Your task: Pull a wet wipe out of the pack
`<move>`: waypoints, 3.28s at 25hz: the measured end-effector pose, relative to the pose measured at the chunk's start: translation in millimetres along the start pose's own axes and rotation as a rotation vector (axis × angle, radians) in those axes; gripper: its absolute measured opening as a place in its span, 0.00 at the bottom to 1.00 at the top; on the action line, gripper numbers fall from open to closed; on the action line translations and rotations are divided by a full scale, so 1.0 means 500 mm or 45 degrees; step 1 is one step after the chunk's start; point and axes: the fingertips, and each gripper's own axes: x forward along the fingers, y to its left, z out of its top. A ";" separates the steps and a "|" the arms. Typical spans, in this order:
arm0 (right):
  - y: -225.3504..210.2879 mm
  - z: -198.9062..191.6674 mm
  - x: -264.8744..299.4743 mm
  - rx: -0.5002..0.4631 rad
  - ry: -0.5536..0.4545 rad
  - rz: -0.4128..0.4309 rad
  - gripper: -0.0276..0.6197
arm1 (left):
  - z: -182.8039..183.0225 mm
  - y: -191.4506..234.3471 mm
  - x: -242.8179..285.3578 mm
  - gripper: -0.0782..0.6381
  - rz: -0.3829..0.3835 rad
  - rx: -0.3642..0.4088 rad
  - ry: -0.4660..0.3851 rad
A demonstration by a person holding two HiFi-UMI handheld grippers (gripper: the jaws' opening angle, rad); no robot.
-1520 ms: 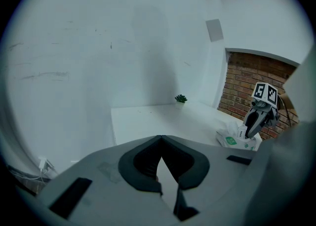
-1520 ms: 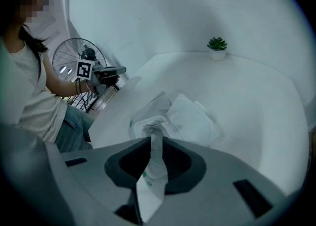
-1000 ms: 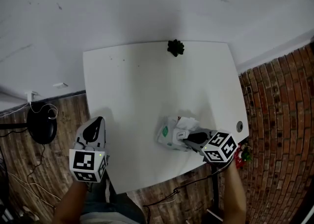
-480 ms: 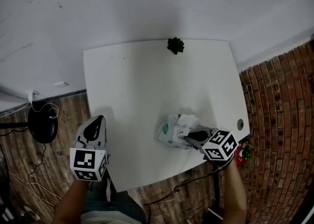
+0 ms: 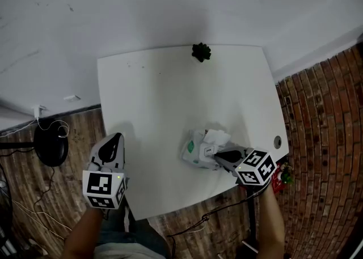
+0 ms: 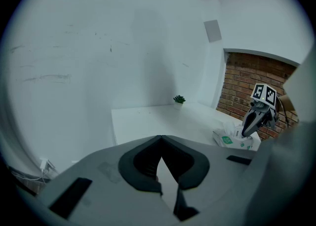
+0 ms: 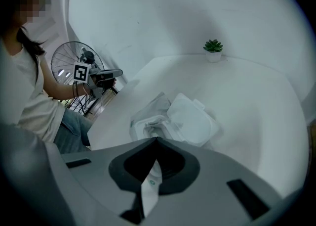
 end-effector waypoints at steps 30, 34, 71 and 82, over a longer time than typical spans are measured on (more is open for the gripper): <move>0.005 0.015 0.024 -0.093 0.141 0.087 0.17 | -0.019 0.025 -0.011 0.11 0.016 -0.013 0.021; 0.008 0.015 0.027 -0.083 0.146 0.080 0.15 | -0.021 0.029 -0.013 0.11 0.011 -0.013 0.025; 0.013 0.018 0.014 -0.006 0.020 -0.037 0.04 | 0.003 0.030 -0.073 0.11 0.013 -0.030 -0.042; 0.011 0.031 -0.016 -0.015 -0.052 -0.082 0.04 | 0.033 0.007 -0.066 0.11 -0.012 -0.011 -0.065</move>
